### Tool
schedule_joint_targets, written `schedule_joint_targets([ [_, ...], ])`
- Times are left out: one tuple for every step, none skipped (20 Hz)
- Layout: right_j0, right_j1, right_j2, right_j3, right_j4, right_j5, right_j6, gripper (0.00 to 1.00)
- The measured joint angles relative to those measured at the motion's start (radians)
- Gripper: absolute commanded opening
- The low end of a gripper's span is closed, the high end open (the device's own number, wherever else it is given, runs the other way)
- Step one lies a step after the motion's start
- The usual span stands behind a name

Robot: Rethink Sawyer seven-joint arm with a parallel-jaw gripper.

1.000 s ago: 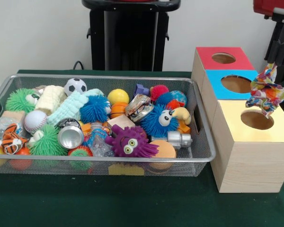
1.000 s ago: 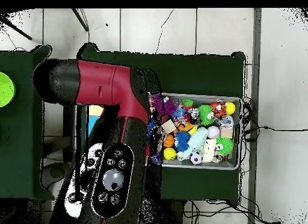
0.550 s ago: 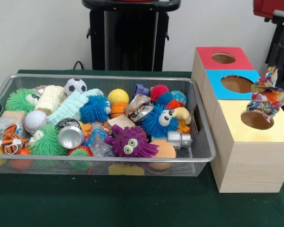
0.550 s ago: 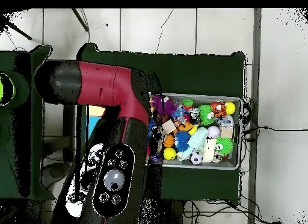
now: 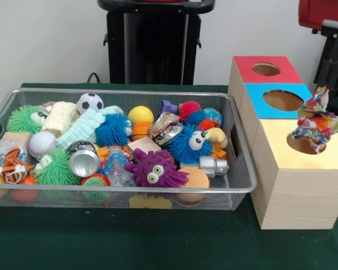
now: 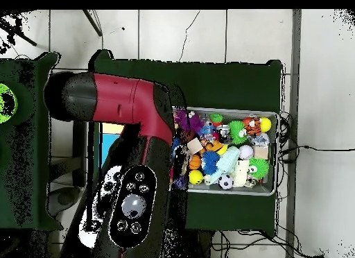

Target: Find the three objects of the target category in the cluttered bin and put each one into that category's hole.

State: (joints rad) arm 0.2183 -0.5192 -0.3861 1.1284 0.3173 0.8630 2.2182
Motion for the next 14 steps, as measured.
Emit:
schedule_joint_targets([
  [0.0,0.0,0.0,0.003,0.002,-0.001,0.0,0.0],
  [0.0,0.0,0.0,0.006,0.004,-0.001,0.0,0.0],
  [0.0,0.0,0.0,0.012,0.007,-0.001,0.0,0.0],
  [0.0,-0.001,0.0,0.024,0.012,-0.001,0.0,0.0],
  [0.0,-0.001,0.0,0.033,0.016,-0.002,0.0,0.0],
  [0.0,-0.001,0.0,0.037,0.017,-0.002,0.0,0.0],
  [0.001,-0.001,0.0,0.043,0.02,-0.004,0.0,0.0],
  [0.001,-0.001,0.0,0.053,0.022,-0.006,0.0,0.0],
  [0.001,-0.001,0.0,0.063,0.025,-0.009,0.0,0.0],
  [0.002,-0.001,0.0,0.068,0.026,-0.011,0.0,0.0],
  [0.002,-0.001,0.0,0.075,0.028,-0.014,0.0,0.0],
  [0.002,-0.001,0.0,0.082,0.029,-0.017,0.0,0.0],
  [0.003,-0.001,0.0,0.089,0.03,-0.021,0.0,0.0],
  [0.004,-0.001,0.0,0.096,0.031,-0.024,0.0,0.0],
])
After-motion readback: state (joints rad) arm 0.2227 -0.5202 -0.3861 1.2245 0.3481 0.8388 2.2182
